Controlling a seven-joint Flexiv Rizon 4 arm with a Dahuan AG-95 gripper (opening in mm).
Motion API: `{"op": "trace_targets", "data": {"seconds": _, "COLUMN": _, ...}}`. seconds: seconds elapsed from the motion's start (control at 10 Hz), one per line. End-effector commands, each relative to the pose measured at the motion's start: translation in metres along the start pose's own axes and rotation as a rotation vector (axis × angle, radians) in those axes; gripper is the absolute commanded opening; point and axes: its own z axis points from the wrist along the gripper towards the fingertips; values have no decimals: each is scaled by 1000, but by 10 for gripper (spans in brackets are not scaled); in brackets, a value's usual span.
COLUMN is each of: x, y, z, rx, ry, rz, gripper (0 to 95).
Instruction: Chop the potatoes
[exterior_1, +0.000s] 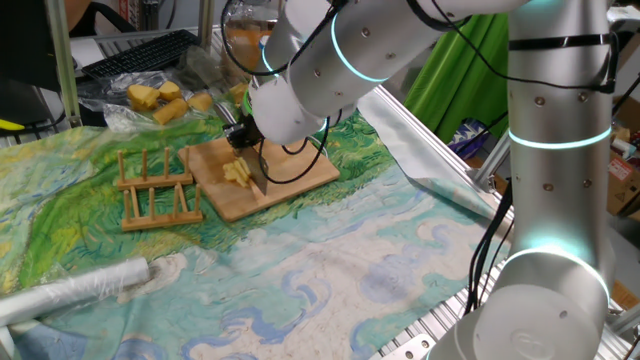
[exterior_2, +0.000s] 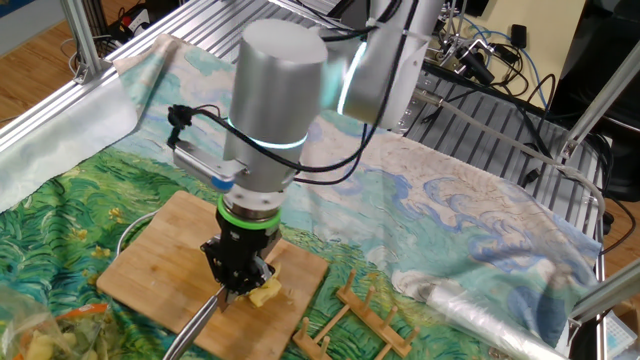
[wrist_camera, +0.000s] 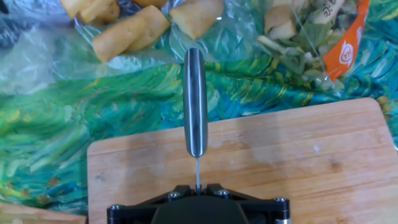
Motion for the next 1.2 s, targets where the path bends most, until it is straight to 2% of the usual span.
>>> {"op": "trace_targets", "data": {"seconds": 0.1, "x": -1, "y": 9, "z": 1, "rx": -23, "ry": 6, "rz": -2, "gripper": 0}}
{"op": "trace_targets", "data": {"seconds": 0.2, "x": 0, "y": 10, "z": 2, "rx": -2, "ry": 7, "rz": -9, "gripper": 0}}
{"op": "trace_targets", "data": {"seconds": 0.3, "x": 0, "y": 10, "z": 4, "rx": 1, "ry": 9, "rz": -4, "gripper": 0}}
{"op": "trace_targets", "data": {"seconds": 0.5, "x": 0, "y": 9, "z": -1, "rx": -1, "ry": 30, "rz": -11, "gripper": 0}}
{"op": "trace_targets", "data": {"seconds": 0.7, "x": -1, "y": 11, "z": -1, "rx": -15, "ry": 31, "rz": -6, "gripper": 0}}
{"op": "trace_targets", "data": {"seconds": 1.0, "x": 0, "y": 12, "z": 4, "rx": -9, "ry": 28, "rz": -6, "gripper": 0}}
{"op": "trace_targets", "data": {"seconds": 1.2, "x": -1, "y": 11, "z": -4, "rx": -9, "ry": 44, "rz": -12, "gripper": 0}}
